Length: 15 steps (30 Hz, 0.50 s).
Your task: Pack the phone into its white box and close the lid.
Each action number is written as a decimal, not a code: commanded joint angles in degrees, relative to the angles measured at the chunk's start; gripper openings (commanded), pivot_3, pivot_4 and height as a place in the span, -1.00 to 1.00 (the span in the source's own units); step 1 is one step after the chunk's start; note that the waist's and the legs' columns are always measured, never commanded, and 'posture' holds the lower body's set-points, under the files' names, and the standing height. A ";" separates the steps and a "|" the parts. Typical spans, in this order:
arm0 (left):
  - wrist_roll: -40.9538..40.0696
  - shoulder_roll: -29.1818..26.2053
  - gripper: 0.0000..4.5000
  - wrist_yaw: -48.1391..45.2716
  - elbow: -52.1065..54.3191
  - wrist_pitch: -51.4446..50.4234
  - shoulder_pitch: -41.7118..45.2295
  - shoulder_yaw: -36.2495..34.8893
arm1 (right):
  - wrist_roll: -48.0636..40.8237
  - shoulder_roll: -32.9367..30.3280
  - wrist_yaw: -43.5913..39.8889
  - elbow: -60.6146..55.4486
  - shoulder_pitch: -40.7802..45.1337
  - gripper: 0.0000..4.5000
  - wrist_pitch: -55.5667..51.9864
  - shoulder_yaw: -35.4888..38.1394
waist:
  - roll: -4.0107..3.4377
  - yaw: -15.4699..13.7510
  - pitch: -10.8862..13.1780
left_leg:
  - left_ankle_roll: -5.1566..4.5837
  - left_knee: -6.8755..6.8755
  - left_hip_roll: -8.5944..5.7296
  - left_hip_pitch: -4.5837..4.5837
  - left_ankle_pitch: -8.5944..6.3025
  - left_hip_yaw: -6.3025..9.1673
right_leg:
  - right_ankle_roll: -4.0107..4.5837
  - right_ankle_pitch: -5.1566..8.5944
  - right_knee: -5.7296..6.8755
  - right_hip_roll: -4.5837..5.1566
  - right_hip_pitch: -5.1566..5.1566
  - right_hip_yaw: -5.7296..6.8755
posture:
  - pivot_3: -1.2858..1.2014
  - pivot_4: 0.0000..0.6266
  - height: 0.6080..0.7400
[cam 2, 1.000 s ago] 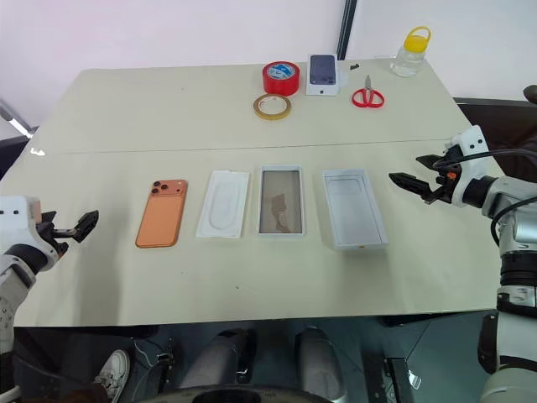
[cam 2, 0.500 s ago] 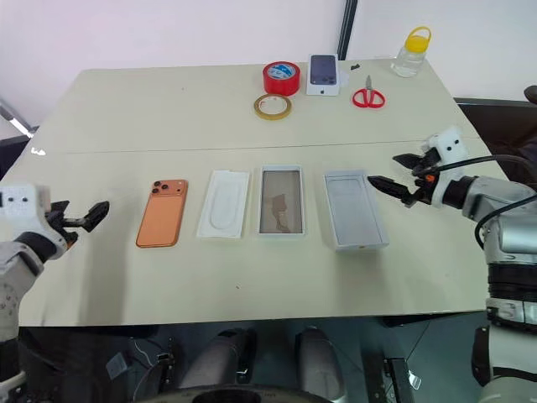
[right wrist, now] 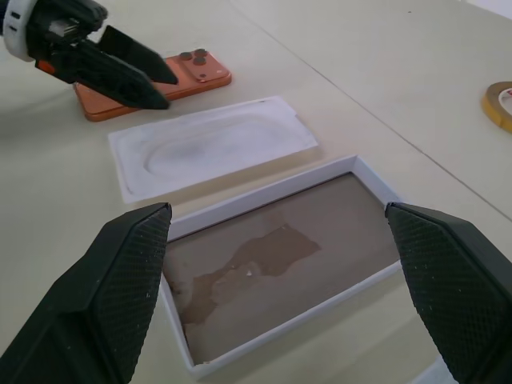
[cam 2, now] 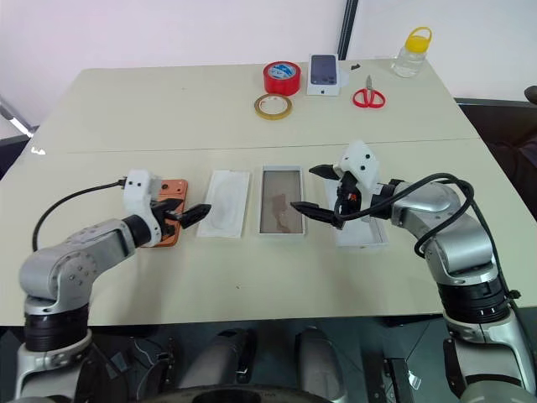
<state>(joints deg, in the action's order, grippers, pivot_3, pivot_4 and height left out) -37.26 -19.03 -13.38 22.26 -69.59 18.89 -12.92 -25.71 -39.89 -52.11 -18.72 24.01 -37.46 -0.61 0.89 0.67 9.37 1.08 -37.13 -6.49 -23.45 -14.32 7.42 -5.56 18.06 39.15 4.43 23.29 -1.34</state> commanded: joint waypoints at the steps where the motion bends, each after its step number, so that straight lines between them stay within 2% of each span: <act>1: -0.66 2.07 1.00 3.70 0.10 -5.14 2.12 -1.27 | -1.02 0.59 0.26 -3.47 -0.39 0.99 0.13 -0.94 | 0.01 0.20 0.00 | 0.00 0.00 0.00 0.00 0.00 0.00 | 0.00 0.00 0.00 -0.01 0.00 0.00 | 0.03 -0.52 1.00; 5: -0.34 4.26 1.00 5.88 -1.54 -8.08 3.42 -2.54 | -0.74 0.70 0.47 -3.63 -0.70 0.99 0.71 -1.83 | 0.00 0.10 -0.01 | 0.02 0.00 0.01 0.02 0.02 0.00 | 0.00 0.00 0.05 -0.02 0.01 -0.01 | 0.03 -0.52 1.00; 11: 0.42 4.35 1.00 6.03 -1.67 -7.92 3.97 -1.95 | 0.06 0.12 0.46 -3.34 -1.41 0.99 1.75 -2.37 | 0.01 -0.02 0.00 | 0.03 -0.01 0.00 0.02 0.02 0.00 | 0.00 0.00 0.03 -0.02 0.00 0.00 | 0.03 -0.52 1.00; 15: -3.32 6.11 1.00 4.63 0.53 -7.48 5.06 -5.70 | 0.30 0.31 0.94 -4.15 -2.76 0.99 1.98 -2.50 | 0.02 -0.05 0.00 | 0.03 -0.01 0.00 0.01 0.02 0.00 | 0.00 0.00 0.02 -0.01 -0.01 0.00 | 0.03 -0.52 1.00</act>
<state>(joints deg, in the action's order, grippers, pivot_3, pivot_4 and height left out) -38.34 -13.17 -7.98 20.25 -77.24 22.72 -16.38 -25.08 -39.49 -51.41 -20.48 21.08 -36.49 -3.68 0.90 0.62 9.37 1.11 -37.14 -6.50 -23.44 -14.30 7.42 -5.56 18.06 39.17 4.42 23.28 -1.34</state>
